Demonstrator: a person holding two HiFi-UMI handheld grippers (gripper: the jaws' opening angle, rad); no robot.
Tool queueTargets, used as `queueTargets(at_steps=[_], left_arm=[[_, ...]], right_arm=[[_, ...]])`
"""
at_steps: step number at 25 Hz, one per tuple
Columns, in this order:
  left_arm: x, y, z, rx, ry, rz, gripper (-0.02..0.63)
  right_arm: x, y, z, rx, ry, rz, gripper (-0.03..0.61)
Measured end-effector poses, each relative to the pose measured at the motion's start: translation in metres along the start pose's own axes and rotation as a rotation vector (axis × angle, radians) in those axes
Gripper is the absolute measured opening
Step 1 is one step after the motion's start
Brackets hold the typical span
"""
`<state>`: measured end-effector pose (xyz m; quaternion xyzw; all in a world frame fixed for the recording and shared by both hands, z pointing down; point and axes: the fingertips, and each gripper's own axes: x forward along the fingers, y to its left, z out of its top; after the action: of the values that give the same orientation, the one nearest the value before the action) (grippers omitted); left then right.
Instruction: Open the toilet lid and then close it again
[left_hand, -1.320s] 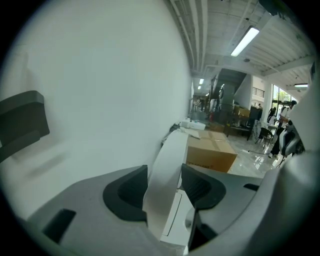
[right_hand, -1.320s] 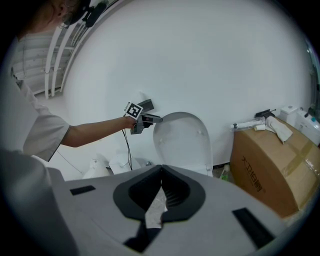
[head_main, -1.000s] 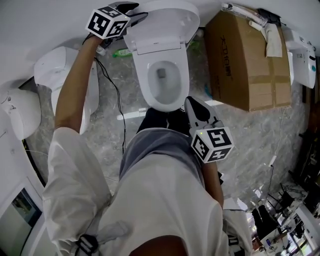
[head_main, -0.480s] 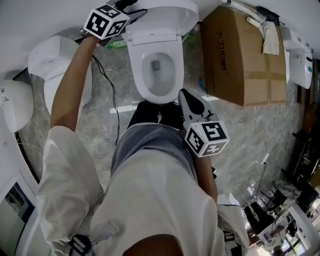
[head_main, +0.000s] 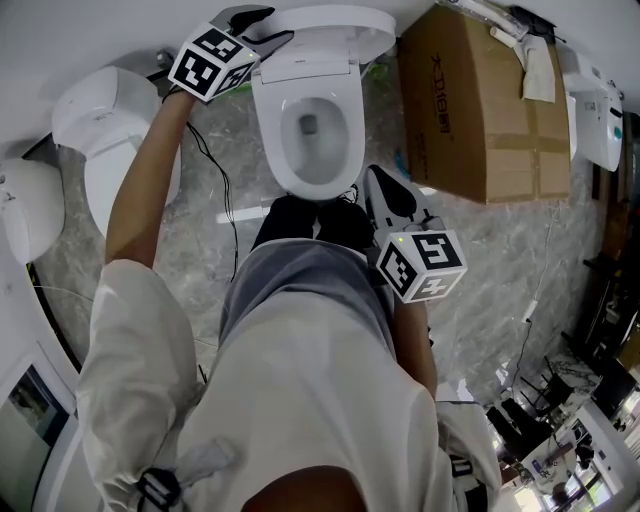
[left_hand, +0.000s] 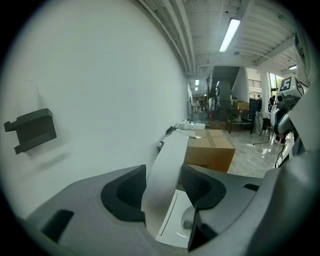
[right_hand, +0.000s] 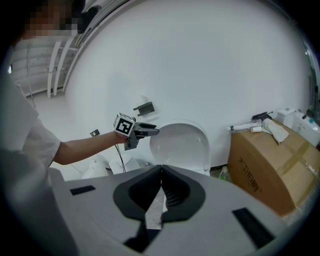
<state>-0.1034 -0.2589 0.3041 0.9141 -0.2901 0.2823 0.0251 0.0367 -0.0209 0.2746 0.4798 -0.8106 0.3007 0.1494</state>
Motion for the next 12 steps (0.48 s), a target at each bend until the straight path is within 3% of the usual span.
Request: queueTargets(at_steps=[12], left_arm=[[-0.010, -0.042, -0.014, 0.062, -0.002, 0.020, 0.212]], right_arm=[[0.000, 0.001, -0.004, 0.021, 0.003, 0.014, 0.011]])
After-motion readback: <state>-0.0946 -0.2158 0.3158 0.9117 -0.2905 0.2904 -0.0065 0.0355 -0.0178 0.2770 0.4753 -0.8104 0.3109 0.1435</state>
